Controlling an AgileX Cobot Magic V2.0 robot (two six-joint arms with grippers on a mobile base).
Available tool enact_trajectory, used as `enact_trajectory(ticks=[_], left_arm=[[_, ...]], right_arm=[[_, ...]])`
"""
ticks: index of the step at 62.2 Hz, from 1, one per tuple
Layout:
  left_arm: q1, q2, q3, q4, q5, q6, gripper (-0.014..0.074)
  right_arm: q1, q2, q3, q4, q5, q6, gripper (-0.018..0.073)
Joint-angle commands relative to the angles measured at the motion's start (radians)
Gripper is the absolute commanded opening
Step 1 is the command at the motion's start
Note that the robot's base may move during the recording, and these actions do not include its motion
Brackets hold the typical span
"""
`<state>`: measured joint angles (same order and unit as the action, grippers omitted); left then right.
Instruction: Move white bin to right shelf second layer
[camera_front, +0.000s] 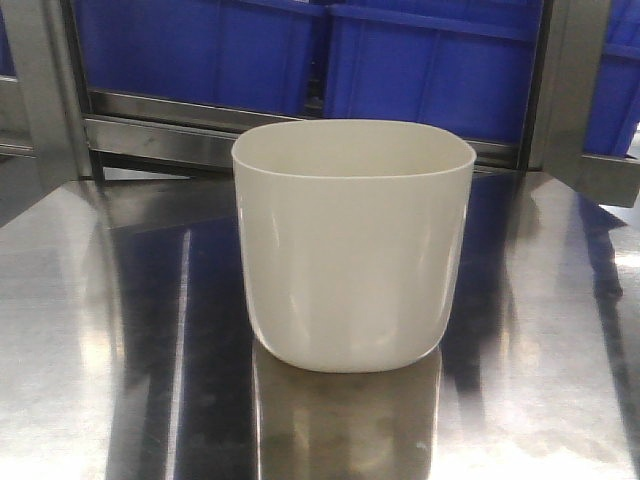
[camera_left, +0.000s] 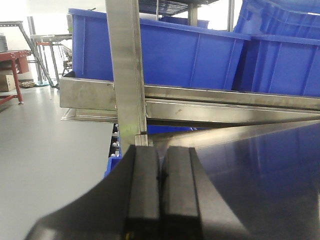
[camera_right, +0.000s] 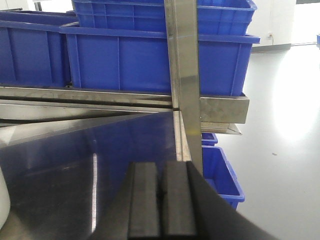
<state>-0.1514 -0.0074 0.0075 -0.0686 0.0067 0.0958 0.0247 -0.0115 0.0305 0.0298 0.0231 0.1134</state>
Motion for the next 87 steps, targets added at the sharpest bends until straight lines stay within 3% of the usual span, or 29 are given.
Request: enact_trajectory(ticks=[1,87], left_arm=[[-0.002,-0.013,0.033,-0.005,-0.087,-0.007,0.0085],[-0.002,-0.013,0.033,-0.005,-0.087,-0.007,0.0085]], right_arm=[[-0.004,-0.019,-0.017,-0.004,-0.093,-0.006,0.0048],[-0.006,-0.019,-0.017,-0.004,-0.102,-0.006,0.0048]])
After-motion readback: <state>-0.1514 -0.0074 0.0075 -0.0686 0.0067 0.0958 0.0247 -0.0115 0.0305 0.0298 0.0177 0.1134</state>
